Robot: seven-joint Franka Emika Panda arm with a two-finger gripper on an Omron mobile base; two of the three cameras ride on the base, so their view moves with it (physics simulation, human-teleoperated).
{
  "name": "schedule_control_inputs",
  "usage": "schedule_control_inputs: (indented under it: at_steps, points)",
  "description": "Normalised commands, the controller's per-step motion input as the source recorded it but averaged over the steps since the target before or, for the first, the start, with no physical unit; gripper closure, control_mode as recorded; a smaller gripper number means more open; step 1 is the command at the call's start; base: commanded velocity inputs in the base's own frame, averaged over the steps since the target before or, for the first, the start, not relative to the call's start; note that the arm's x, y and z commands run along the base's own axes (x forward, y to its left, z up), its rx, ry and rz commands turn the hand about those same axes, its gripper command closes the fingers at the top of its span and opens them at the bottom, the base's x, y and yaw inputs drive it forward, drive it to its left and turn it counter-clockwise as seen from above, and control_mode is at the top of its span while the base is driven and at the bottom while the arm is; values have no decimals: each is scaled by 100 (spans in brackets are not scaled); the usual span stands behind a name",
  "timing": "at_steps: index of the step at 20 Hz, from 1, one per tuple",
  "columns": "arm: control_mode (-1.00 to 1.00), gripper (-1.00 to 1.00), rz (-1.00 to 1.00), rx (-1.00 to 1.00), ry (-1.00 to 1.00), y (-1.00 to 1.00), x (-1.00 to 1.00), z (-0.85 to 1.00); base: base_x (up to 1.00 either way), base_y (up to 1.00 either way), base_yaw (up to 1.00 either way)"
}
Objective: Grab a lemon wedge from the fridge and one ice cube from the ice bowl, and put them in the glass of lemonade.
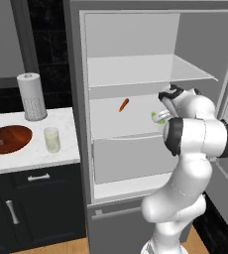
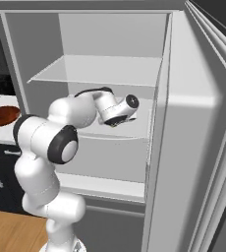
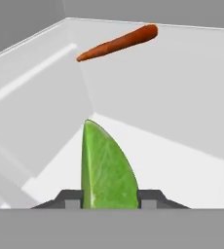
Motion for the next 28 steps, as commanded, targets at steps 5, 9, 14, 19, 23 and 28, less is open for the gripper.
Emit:
schedule_control_inputs:
  at_steps: [5, 9, 14, 19, 23, 28]
  points:
    - [-100, 100, 0, 0, -14, 0, -100, 67, 0, 0, 0]
    - [-100, 100, -1, -10, 2, 3, -93, 78, 0, 0, 0]
    - [-100, 100, -5, -10, 2, 8, -98, 70, 0, 0, 0]
    - [-100, 100, -8, -15, 15, 4, -78, 61, 0, 0, 0]
    - [-100, 100, -12, -17, 10, 22, -82, 33, 0, 0, 0]
    - [-100, 100, -12, -9, 2, 24, -73, 23, 0, 0, 0]
